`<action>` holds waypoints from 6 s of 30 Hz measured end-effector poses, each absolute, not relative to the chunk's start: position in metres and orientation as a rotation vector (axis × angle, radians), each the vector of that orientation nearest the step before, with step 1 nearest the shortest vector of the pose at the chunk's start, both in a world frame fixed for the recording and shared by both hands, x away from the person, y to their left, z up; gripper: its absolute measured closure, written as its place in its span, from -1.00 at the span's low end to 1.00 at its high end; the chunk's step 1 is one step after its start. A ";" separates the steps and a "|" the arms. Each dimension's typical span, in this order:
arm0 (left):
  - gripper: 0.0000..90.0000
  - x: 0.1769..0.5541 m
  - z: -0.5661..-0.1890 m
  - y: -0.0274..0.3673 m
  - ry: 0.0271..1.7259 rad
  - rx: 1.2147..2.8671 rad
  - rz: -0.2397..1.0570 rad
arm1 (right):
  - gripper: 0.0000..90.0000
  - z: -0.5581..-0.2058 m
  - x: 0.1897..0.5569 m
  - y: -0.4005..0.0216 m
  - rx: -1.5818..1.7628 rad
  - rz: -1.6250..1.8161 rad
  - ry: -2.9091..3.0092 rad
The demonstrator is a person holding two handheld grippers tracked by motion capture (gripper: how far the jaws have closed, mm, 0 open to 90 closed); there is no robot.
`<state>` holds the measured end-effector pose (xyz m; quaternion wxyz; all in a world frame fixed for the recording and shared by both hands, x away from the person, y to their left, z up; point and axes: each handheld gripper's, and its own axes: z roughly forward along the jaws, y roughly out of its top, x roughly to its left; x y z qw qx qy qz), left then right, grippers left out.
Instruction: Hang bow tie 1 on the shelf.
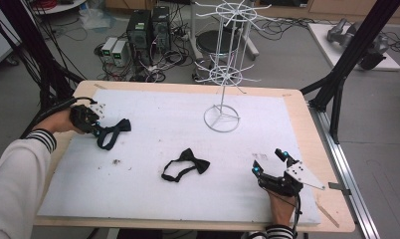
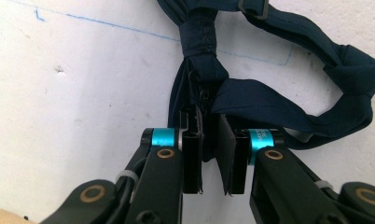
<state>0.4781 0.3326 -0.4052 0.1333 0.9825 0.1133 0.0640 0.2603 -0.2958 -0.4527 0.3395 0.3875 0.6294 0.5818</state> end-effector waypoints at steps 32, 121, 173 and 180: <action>0.82 0.449 -0.373 0.343 0.512 2.644 0.300 | -0.79 -0.453 0.261 -0.296 1.006 1.522 1.640; 0.82 0.366 -0.335 0.212 0.226 2.000 0.248 | -0.79 -0.331 0.329 -0.255 0.731 1.781 2.117; 0.82 0.352 -0.343 0.157 0.134 1.934 0.244 | -0.29 -0.288 0.369 -0.147 0.440 1.844 2.526; 0.82 0.352 -0.343 0.156 0.122 1.940 0.249 | 0.08 -0.289 0.370 -0.146 0.488 1.822 2.544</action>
